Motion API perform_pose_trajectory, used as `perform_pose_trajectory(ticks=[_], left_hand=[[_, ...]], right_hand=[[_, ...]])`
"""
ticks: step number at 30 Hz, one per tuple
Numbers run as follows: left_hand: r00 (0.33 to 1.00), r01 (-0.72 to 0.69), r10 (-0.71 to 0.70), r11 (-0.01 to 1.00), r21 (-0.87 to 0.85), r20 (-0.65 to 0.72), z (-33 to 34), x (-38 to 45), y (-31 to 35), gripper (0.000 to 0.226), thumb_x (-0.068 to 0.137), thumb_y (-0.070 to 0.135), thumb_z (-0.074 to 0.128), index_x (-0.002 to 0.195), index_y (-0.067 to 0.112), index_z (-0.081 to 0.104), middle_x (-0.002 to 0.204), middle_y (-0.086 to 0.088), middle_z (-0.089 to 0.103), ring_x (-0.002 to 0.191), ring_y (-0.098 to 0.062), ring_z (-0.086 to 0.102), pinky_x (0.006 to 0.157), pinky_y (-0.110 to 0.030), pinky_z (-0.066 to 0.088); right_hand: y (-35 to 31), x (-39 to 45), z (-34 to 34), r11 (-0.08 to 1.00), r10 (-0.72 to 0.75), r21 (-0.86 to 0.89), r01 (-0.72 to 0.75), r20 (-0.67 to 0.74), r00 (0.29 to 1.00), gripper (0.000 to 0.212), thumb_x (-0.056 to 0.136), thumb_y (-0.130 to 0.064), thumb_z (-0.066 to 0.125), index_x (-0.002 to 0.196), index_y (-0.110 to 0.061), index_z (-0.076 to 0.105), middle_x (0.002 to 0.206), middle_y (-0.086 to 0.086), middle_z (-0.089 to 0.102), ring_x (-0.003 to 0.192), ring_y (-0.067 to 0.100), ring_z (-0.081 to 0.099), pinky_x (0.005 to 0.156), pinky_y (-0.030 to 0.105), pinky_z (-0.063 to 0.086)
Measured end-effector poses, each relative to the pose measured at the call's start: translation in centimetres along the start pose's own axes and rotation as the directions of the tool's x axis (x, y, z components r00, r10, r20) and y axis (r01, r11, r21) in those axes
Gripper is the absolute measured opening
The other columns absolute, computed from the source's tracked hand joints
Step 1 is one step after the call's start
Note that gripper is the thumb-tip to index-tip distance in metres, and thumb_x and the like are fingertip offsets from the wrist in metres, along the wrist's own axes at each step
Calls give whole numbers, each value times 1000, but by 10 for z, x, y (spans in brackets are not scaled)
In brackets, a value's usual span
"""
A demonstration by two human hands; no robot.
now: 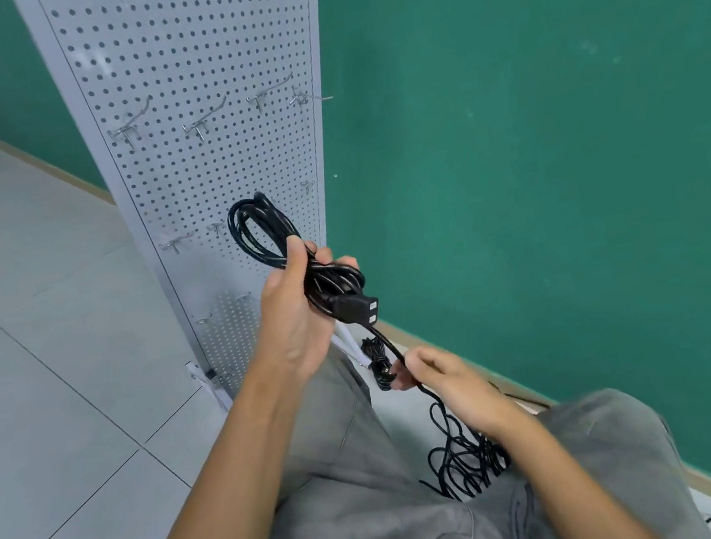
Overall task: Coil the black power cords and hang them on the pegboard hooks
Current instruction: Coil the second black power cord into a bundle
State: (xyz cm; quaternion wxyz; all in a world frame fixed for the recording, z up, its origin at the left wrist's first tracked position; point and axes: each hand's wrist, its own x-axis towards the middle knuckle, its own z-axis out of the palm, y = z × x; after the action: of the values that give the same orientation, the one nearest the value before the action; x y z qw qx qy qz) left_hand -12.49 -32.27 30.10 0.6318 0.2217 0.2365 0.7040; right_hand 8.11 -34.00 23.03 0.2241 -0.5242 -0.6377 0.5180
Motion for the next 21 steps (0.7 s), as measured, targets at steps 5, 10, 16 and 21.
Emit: perform_pose_trajectory(ticks=[5, 10, 16, 21], left_hand=[[985, -45, 108, 914, 404, -134, -6, 6, 0, 31, 111, 28, 41, 86, 13, 51, 66, 7, 66, 73, -19, 67, 79, -38, 54], [999, 43, -3, 600, 799, -52, -16, 2, -10, 33, 111, 32, 42, 93, 6, 53, 80, -14, 68, 63, -13, 68, 61, -26, 50], [988, -27, -127, 412, 911, 87, -4, -6, -18, 38, 108, 45, 44, 93, 12, 56, 79, 6, 62, 65, -3, 59, 69, -29, 46], [950, 54, -291, 508, 859, 113, 21, -27, -19, 41, 109, 48, 35, 127, 16, 55, 105, -13, 71, 85, -13, 71, 83, -24, 56]], right_hand=[[-12, -10, -5, 988, -154, -6, 154, -112, 982, 18, 99, -5, 62, 98, -15, 77, 70, -15, 65, 68, -4, 55, 71, 9, 41], [-43, -21, -24, 966, -258, -19, 258, -175, 950, 28, 101, -3, 58, 109, -21, 77, 80, -12, 71, 84, -3, 63, 83, 9, 43], [-85, -33, -30, 923, -385, -85, 376, -163, 908, 32, 99, 6, 56, 106, -23, 68, 93, -6, 75, 85, 3, 65, 84, 19, 50], [-94, -28, -37, 920, -373, -64, 386, -443, 815, 36, 81, 2, 80, 86, -22, 54, 96, 2, 67, 71, 24, 65, 71, 30, 54]])
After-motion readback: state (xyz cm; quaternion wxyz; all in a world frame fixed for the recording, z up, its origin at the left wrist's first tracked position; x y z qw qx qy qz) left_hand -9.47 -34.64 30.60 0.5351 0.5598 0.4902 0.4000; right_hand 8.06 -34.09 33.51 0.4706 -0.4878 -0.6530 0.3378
